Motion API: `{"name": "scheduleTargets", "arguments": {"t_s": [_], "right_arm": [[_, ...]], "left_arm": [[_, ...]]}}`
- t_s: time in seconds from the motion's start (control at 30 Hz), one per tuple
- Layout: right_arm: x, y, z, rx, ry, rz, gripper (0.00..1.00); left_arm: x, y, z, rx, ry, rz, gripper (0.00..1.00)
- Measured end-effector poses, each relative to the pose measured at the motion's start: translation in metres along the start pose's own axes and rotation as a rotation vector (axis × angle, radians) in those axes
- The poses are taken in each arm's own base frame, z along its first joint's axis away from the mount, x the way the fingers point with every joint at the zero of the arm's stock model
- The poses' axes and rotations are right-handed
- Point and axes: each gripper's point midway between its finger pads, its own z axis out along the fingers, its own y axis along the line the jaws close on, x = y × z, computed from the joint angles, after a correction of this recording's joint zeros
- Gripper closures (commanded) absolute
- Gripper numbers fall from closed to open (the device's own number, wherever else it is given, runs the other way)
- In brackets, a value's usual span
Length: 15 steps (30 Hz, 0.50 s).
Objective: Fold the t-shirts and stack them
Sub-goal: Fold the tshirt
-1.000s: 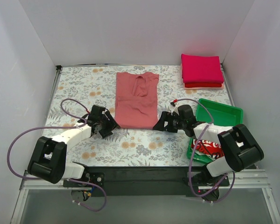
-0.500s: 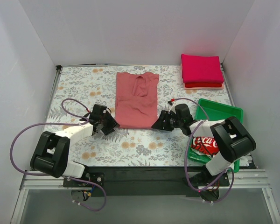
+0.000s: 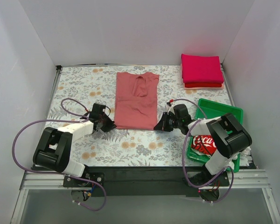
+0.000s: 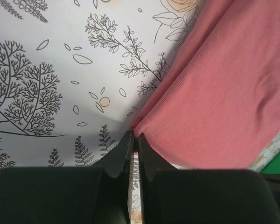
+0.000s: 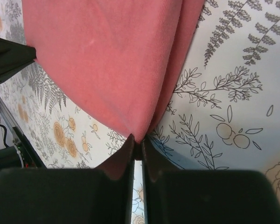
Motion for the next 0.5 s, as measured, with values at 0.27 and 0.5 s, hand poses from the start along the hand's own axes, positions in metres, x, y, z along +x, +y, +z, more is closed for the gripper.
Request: {"name": "scheduleTargets", "arguments": {"t_s": [0.27,0.5], "right_arm": [[0.015,0.003,-0.005,-0.018,0.027,-0.015,0.99],[0.056,0.004,-0.031,-0.022,0.053,-0.069,0.99]], "left_arm": [[0.018,0.003,-0.008,0.056,0.018,0.014,1.00],[0.079,0.016,-0.035,0.133,0.076,0.112,1.00]]}}
